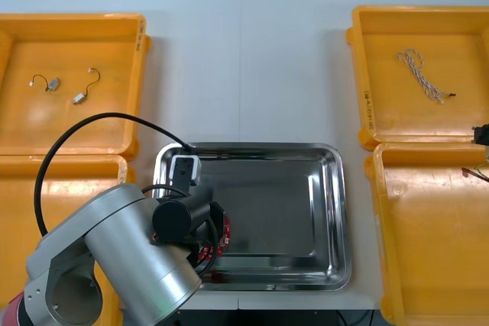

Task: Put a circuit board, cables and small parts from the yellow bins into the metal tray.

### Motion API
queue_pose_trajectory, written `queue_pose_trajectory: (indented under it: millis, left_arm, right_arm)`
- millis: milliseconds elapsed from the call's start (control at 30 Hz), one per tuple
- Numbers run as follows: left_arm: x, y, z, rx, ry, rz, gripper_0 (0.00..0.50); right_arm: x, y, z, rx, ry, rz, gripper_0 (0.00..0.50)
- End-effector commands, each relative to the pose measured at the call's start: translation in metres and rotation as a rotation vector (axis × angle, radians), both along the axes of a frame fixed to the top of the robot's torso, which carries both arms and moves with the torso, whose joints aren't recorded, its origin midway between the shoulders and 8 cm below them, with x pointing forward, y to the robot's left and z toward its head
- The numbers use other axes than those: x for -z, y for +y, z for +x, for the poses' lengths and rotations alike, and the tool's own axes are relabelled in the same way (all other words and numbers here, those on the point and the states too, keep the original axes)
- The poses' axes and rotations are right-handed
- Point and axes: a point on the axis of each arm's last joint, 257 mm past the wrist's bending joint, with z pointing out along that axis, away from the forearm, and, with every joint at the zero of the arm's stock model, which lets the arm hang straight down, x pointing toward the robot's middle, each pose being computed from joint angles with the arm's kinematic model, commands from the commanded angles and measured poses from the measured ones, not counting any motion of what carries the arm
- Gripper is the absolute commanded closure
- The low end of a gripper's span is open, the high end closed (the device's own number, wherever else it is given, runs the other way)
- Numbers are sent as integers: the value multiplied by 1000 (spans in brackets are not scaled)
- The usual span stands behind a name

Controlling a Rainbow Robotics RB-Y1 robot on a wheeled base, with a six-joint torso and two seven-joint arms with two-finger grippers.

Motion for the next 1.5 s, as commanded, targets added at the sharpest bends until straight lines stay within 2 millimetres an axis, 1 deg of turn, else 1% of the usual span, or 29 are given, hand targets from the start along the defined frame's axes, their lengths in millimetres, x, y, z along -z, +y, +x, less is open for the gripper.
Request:
queue_pose_trajectory:
  millis: [33,300,567,767,967,1067,1100,1133,1200,1267,1300,1367,1500]
  left_arm:
    - [0,-19,-12,-28,15,-79,0]
    - [-13,-12,-1,-25,-3,-75,0]
    - [-32,-9,13,-19,5,-94,0]
    - [-46,-1,21,-17,22,-88,0]
    - [-67,8,26,-9,45,-84,0]
    - [-79,13,28,0,55,-86,0]
    - [-82,14,30,1,53,-86,0]
    - [-86,16,31,5,53,-86,0]
    - [-92,19,33,10,53,-84,0]
    - [-102,23,37,14,50,-85,0]
    - [-104,24,38,18,50,-85,0]
    - [-114,30,41,21,50,-81,0]
    - [-129,41,45,30,49,-64,0]
  right_arm:
    - [-9,0,4,15,-11,-9,500]
    - [-15,9,8,-1,-25,16,500]
    - [-14,22,8,-32,-17,34,500]
    - [-11,35,10,-59,-20,52,500]
    - [-5,69,8,-129,-8,92,500]
    - [-2,93,8,-174,-2,118,500]
    - [-2,96,7,-184,1,117,500]
    - [-2,105,7,-200,-3,122,500]
    - [-2,115,6,-196,3,132,500]
    - [-3,133,5,-203,6,149,500]
    - [-3,136,5,-203,5,151,500]
    - [-3,149,2,-199,10,159,500]
    - [-2,163,1,-214,7,150,500]
